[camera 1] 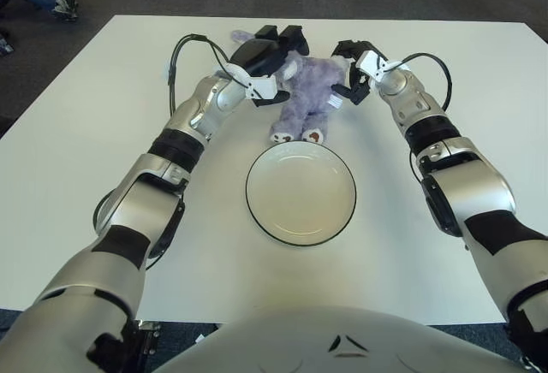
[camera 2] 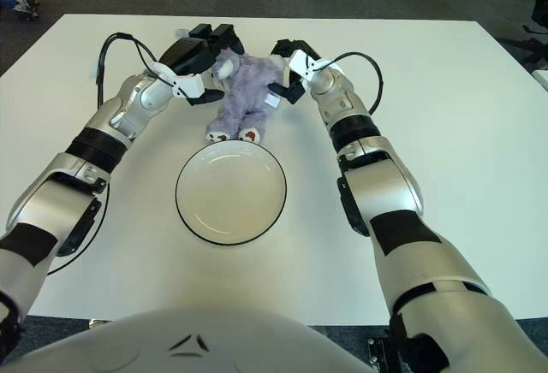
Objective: Put the doll into the plate.
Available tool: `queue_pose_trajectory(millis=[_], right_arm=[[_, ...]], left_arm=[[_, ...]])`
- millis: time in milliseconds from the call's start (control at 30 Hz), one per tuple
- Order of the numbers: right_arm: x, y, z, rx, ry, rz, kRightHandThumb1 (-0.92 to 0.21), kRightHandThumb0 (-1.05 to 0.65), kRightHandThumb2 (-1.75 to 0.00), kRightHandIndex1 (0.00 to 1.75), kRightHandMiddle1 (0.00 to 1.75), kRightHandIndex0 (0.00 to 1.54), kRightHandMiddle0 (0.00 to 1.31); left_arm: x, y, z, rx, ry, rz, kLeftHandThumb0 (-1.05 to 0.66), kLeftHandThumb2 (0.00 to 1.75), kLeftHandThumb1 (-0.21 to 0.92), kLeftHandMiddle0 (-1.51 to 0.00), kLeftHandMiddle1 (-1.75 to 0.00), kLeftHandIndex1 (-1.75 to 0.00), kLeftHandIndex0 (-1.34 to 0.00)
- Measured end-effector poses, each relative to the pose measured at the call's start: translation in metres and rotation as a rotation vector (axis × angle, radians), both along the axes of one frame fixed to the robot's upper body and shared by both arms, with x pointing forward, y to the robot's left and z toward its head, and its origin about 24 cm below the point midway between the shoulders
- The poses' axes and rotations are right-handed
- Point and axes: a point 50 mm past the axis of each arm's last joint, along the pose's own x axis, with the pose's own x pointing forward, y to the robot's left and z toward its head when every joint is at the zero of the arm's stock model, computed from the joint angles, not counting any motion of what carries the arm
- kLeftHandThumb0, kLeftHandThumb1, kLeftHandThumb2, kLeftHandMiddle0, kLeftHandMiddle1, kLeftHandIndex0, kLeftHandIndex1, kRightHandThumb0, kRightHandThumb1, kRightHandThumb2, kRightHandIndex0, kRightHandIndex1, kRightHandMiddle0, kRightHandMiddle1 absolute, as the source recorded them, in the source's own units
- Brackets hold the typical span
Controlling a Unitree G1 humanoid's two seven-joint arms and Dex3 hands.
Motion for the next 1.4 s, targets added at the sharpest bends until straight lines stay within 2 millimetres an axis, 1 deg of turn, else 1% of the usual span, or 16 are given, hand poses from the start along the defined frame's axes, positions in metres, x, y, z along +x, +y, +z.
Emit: queue_pose_trajectory(millis=[67, 167, 233, 400, 433, 500, 700, 900, 1100, 1400], right_arm=[[-0.001, 0.000, 0.000, 0.003, -0.001, -0.006, -0.01, -0.02, -1.54, 1.72, 1.40, 0.81, 0.83], [-0.003, 0.000, 0.000, 0.015, -0.004, -0.014, -0.03, -0.01, -1.51, 1.74, 1.35, 0.78, 0.84], [-0.005, 0.000, 0.000, 0.026, -0.007, -0.017, -0.04, -0.01, -1.49, 1.74, 1.35, 0.76, 0.85], [-0.012, -0.004, 0.000, 0.057, -0.008, -0.021, -0.07, -0.01, -1.47, 1.75, 1.36, 0.71, 0.85], [-0.014, -0.005, 0.000, 0.059, -0.009, -0.021, -0.07, -0.01, -1.47, 1.75, 1.37, 0.70, 0.84], [-0.016, -0.006, 0.000, 0.065, -0.009, -0.019, -0.08, -0.01, -1.46, 1.75, 1.38, 0.69, 0.84], [-0.023, -0.010, 0.002, 0.069, -0.011, -0.016, -0.09, -0.01, -1.46, 1.75, 1.38, 0.67, 0.84], [-0.027, -0.012, 0.005, 0.069, -0.008, -0.020, -0.09, -0.01, -1.45, 1.75, 1.38, 0.66, 0.85], [-0.029, -0.015, 0.007, 0.067, -0.005, -0.022, -0.09, -0.01, -1.45, 1.75, 1.37, 0.66, 0.85], [-0.029, -0.020, 0.010, 0.098, -0.003, -0.022, -0.09, -0.01, -1.44, 1.75, 1.34, 0.67, 0.86]], left_arm=[[0.002, 0.004, -0.004, 0.000, 0.008, 0.007, 0.04, 1.36, 0.12, 0.00, -1.56, -1.29, 0.00], [0.009, 0.012, -0.011, 0.002, 0.027, 0.038, 0.06, 1.38, 0.13, 0.00, -1.49, -1.14, 0.00], [0.014, 0.017, -0.014, 0.004, 0.032, 0.067, 0.09, 1.41, 0.13, 0.00, -1.44, -1.10, 0.00], [0.023, 0.029, -0.012, 0.037, 0.007, 0.127, 0.13, 1.47, 0.10, 0.00, -1.29, -1.09, 0.00], [0.025, 0.030, -0.012, 0.044, 0.003, 0.136, 0.13, 1.48, 0.09, 0.00, -1.21, -1.10, 0.00], [0.028, 0.032, -0.010, 0.058, -0.005, 0.152, 0.12, 1.50, 0.07, 0.00, -1.11, -1.10, 0.00], [0.033, 0.034, -0.007, 0.100, -0.020, 0.187, 0.09, 1.49, 0.06, 0.00, -0.97, -1.05, 0.00], [0.034, 0.033, -0.013, 0.131, -0.015, 0.211, 0.07, 1.47, 0.06, 0.00, -0.92, -0.99, 0.00], [0.034, 0.031, -0.021, 0.161, -0.007, 0.227, 0.07, 1.47, 0.08, 0.00, -0.95, -0.99, 0.00], [0.034, 0.032, -0.023, 0.160, -0.021, 0.250, 0.06, 1.46, 0.08, 0.00, -0.95, -1.01, 0.00]])
